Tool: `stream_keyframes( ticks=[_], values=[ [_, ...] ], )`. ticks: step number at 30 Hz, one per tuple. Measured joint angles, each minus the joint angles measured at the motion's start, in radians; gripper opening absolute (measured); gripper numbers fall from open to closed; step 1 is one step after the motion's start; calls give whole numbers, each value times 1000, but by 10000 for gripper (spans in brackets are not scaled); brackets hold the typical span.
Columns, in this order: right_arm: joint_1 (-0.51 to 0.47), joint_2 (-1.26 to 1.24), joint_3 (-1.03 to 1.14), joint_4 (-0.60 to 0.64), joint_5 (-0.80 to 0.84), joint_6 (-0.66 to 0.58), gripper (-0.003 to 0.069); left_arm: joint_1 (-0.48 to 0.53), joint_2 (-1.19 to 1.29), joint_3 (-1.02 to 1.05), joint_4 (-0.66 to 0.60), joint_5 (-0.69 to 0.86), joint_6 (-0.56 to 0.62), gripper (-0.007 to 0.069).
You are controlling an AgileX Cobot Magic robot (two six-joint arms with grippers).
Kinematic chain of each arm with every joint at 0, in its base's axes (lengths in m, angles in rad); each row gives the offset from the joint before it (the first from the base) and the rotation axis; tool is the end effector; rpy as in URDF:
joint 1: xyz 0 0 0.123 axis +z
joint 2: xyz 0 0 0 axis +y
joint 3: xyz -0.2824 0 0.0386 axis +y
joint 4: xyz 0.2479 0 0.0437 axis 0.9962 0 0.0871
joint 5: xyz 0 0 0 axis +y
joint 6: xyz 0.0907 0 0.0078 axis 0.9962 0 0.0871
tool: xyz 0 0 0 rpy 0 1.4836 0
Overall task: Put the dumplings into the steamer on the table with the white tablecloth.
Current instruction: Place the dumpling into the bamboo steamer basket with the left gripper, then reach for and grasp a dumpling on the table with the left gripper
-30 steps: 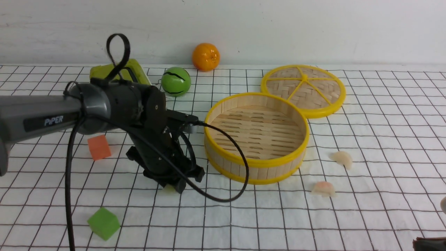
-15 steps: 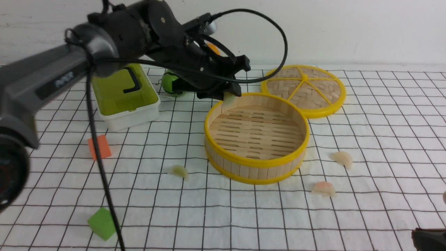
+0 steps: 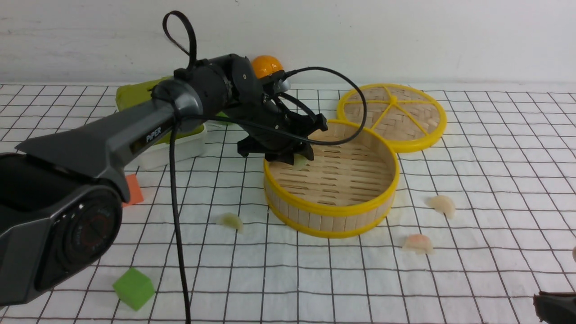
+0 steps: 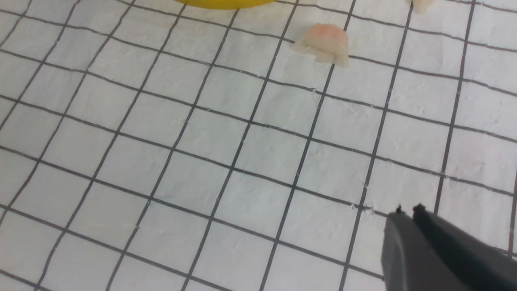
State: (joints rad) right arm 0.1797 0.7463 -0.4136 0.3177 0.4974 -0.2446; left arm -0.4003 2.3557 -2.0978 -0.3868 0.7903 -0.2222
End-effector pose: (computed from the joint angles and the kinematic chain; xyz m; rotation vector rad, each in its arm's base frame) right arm 0.1303 0.0375 0.2439 -0.2418 2.2862 0.2834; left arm 0.4791 -0.2293 0.2045 -0.0121 2.5893 -0.6964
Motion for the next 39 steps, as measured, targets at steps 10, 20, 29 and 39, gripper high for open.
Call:
stream_keyframes(
  ticks=[10, 20, 29, 39],
  values=[
    [0, 0, 0, 0, -4, 0, 31, 0, -3, -34, 50, 84, 0, 448],
    [0, 0, 0, 0, -4, 0, 31, 0, -173, -180, 426, 436, 75, 448],
    [0, 0, 0, 0, 5, 0, 37, -1, -177, 185, 436, 441, 202, 448],
    [0, 0, 0, 0, 4, -1, 38, -6, -176, 281, 419, 316, 298, 447]
  ],
)
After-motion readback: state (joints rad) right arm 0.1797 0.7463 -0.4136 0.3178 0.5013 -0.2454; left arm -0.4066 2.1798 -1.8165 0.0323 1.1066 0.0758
